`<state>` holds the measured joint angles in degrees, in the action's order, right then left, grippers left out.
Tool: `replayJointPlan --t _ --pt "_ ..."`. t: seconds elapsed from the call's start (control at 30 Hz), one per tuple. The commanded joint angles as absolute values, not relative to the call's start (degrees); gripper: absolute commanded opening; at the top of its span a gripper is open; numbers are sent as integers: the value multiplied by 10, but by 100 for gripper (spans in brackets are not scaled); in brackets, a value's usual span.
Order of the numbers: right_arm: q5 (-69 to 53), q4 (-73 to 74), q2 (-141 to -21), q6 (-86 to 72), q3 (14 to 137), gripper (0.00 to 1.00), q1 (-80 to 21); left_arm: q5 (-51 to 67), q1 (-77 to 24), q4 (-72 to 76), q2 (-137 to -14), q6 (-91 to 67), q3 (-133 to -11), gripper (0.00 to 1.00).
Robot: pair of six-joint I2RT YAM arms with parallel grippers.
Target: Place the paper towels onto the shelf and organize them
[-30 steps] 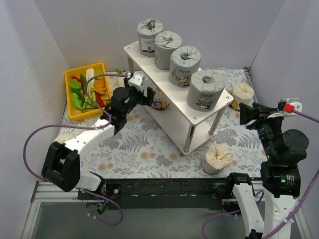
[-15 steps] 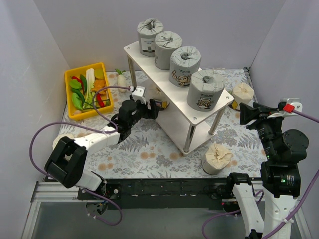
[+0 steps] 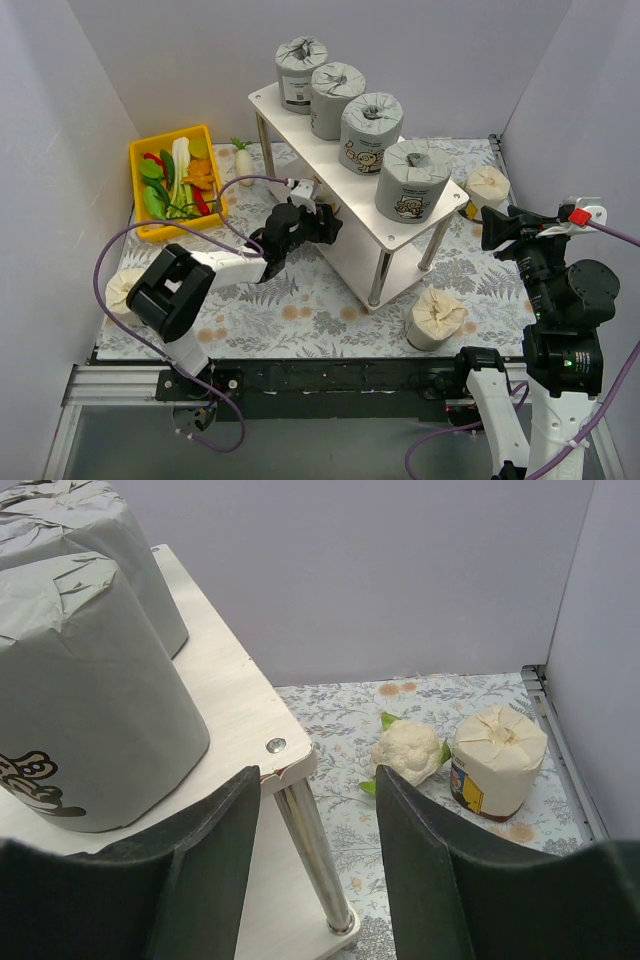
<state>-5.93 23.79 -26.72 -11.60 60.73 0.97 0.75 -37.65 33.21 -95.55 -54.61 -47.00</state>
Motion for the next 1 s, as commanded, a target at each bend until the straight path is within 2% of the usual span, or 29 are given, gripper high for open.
replayJointPlan --t 0.0,0.67,0.8,0.97 --pt "-52 204 -273 -108 608 57 6 -71 -377 371 -975 -544 -516 68" --pt "-36 194 -281 -91 585 57 6 -341 -371 319 -1086 -502 -642 71" --pt "-35 193 -281 -91 584 57 6 -369 -360 287 -1086 -533 -655 72" --pt "-35 195 -280 -91 584 57 6 -349 -339 270 -1062 -557 -646 72"
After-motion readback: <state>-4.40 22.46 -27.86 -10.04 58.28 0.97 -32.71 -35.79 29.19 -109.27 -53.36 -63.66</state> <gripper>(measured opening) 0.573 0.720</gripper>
